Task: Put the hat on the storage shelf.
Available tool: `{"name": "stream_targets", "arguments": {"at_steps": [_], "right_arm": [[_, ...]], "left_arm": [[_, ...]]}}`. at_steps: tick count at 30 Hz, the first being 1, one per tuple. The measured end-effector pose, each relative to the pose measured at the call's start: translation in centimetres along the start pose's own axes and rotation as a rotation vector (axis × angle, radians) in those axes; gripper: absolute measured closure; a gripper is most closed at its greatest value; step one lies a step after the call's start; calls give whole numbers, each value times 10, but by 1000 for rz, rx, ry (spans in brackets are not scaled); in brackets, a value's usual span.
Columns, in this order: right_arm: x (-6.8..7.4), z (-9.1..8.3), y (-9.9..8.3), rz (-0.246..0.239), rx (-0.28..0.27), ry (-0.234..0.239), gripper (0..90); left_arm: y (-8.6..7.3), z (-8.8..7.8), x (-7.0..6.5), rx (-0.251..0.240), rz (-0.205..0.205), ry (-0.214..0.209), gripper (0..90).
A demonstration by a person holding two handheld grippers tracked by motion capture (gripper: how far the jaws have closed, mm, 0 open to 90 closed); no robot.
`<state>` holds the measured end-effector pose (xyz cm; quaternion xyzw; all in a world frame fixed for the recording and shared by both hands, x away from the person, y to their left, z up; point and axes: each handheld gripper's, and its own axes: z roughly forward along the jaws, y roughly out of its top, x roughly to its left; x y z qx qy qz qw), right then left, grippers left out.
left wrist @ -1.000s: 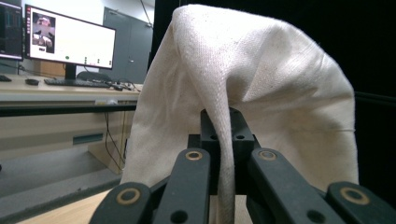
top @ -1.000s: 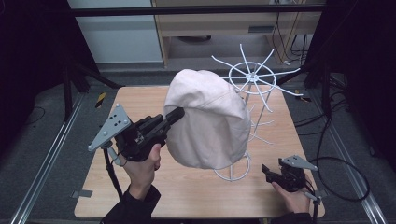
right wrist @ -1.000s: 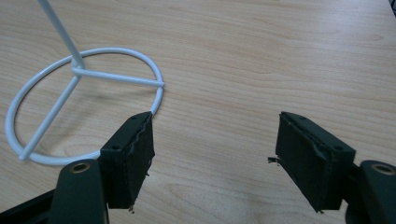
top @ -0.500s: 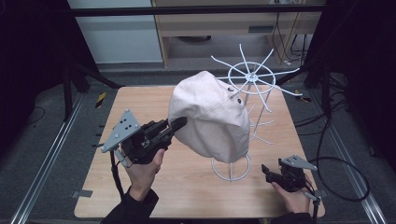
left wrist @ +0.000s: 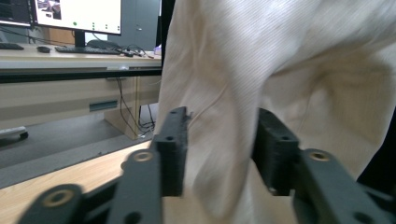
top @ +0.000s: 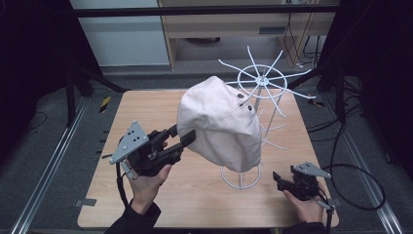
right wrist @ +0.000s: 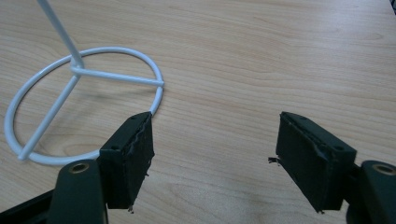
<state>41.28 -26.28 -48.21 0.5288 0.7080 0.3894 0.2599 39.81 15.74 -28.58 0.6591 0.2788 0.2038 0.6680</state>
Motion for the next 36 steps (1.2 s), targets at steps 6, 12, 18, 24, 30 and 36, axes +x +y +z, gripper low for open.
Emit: {"name": "stream_targets", "arguments": {"at_steps": [6, 12, 18, 24, 30, 36], "right_arm": [[0, 0, 0, 1, -1, 1, 268], [1, 0, 0, 11, 4, 5, 265], [0, 0, 0, 9, 2, 0, 263], [0, 0, -1, 5, 4, -4, 261], [0, 1, -1, 5, 3, -3, 243], [0, 1, -1, 4, 1, 1, 225]], "left_arm": [[-16, -20, 9, 43, 24, 35, 415], [-32, -40, 23, 86, 31, 90, 372], [-58, -59, 42, 155, 18, 165, 361], [-83, -75, 70, 216, -27, 249, 346], [-113, -85, 94, 308, -28, 343, 324], [-139, -90, 115, 391, -43, 412, 297]]}}
